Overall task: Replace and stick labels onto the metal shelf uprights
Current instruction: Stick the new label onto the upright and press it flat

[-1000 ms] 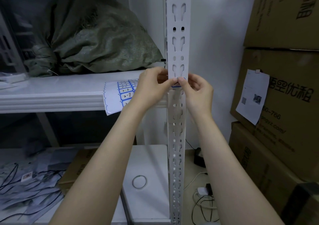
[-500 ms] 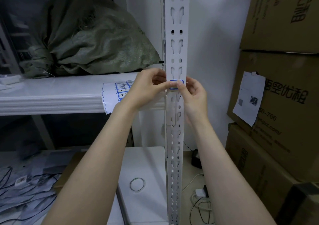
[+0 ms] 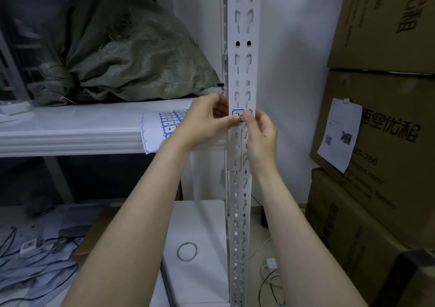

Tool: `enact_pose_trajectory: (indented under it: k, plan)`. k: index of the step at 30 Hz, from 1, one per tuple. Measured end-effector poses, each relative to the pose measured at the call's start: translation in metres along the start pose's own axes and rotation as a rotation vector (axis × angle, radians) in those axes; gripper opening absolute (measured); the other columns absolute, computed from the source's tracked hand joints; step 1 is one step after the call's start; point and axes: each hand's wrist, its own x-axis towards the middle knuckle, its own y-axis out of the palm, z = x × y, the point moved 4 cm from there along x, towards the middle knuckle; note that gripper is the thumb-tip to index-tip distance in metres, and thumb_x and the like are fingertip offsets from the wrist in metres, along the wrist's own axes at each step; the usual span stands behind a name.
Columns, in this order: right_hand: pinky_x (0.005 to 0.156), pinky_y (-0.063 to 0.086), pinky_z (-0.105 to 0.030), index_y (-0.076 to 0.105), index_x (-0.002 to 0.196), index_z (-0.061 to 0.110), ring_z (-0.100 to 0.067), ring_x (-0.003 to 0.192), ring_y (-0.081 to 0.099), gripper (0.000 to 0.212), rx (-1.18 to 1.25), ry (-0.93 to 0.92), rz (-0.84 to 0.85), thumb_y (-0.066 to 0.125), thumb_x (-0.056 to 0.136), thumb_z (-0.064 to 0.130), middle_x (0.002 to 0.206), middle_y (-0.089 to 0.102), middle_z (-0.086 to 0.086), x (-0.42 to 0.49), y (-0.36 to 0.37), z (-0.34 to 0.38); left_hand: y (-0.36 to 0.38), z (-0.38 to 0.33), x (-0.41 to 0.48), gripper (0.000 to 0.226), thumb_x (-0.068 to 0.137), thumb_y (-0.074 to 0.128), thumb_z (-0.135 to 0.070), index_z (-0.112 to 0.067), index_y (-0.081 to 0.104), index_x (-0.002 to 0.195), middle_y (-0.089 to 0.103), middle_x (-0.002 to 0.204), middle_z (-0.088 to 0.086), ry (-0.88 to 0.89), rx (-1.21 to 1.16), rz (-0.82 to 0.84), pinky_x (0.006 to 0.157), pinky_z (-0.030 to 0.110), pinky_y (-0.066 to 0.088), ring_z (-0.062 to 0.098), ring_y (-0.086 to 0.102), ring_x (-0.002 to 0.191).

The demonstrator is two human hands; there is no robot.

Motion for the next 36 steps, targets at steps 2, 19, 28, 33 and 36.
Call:
enact_pose_trajectory:
  k: [2, 19, 28, 33, 36]
  plan:
    - [0.081, 0.052, -0.025, 0.065, 0.107, 0.002, -0.012, 0.093, 0.067, 0.024, -0.080, -0.039, 0.009, 0.052, 0.097, 0.020, 0.099, 0.071, -0.006, 0.000, 0.001, -0.001, 0.000, 0.000, 0.000, 0.036, 0.080, 0.079, -0.021, -0.004, 0.063, 0.108, 0.073, 0.098, 0.002, -0.013, -0.003, 0.008, 0.078, 0.021, 0.057, 0.011, 0.071, 0.089]
    - [0.088, 0.052, -0.036, 0.064, 0.104, 0.004, -0.017, 0.097, 0.065, 0.032, -0.120, -0.043, -0.040, 0.052, 0.090, 0.030, 0.100, 0.070, -0.007, 0.004, 0.001, -0.011, 0.000, 0.003, 0.006, 0.042, 0.074, 0.084, -0.021, -0.002, 0.064, 0.106, 0.074, 0.096, 0.006, -0.048, -0.009, 0.017, 0.080, 0.027, 0.058, 0.014, 0.071, 0.087]
    - [0.080, 0.052, -0.029, 0.066, 0.100, 0.007, -0.012, 0.090, 0.065, 0.027, -0.082, -0.002, -0.086, 0.053, 0.088, 0.028, 0.096, 0.070, -0.005, 0.005, 0.001, -0.013, 0.000, 0.006, 0.007, 0.042, 0.072, 0.086, -0.022, -0.004, 0.065, 0.104, 0.075, 0.094, 0.006, -0.070, -0.038, 0.020, 0.080, 0.027, 0.058, 0.015, 0.072, 0.086]
    - [0.071, 0.049, -0.026, 0.066, 0.094, 0.009, -0.006, 0.077, 0.061, 0.020, -0.164, -0.048, -0.118, 0.058, 0.089, 0.027, 0.086, 0.068, 0.002, 0.006, 0.003, -0.010, 0.000, 0.006, 0.006, 0.040, 0.073, 0.085, -0.020, -0.003, 0.065, 0.103, 0.074, 0.093, 0.008, -0.081, -0.058, 0.010, 0.078, 0.027, 0.059, 0.015, 0.072, 0.083]
    - [0.075, 0.048, -0.026, 0.065, 0.092, 0.012, -0.007, 0.080, 0.061, 0.027, -0.130, -0.029, -0.122, 0.052, 0.083, 0.033, 0.086, 0.068, 0.002, 0.006, 0.003, -0.011, -0.001, 0.004, 0.005, 0.041, 0.073, 0.085, -0.019, -0.002, 0.065, 0.104, 0.075, 0.095, 0.008, -0.075, -0.055, 0.016, 0.081, 0.028, 0.058, 0.016, 0.072, 0.087]
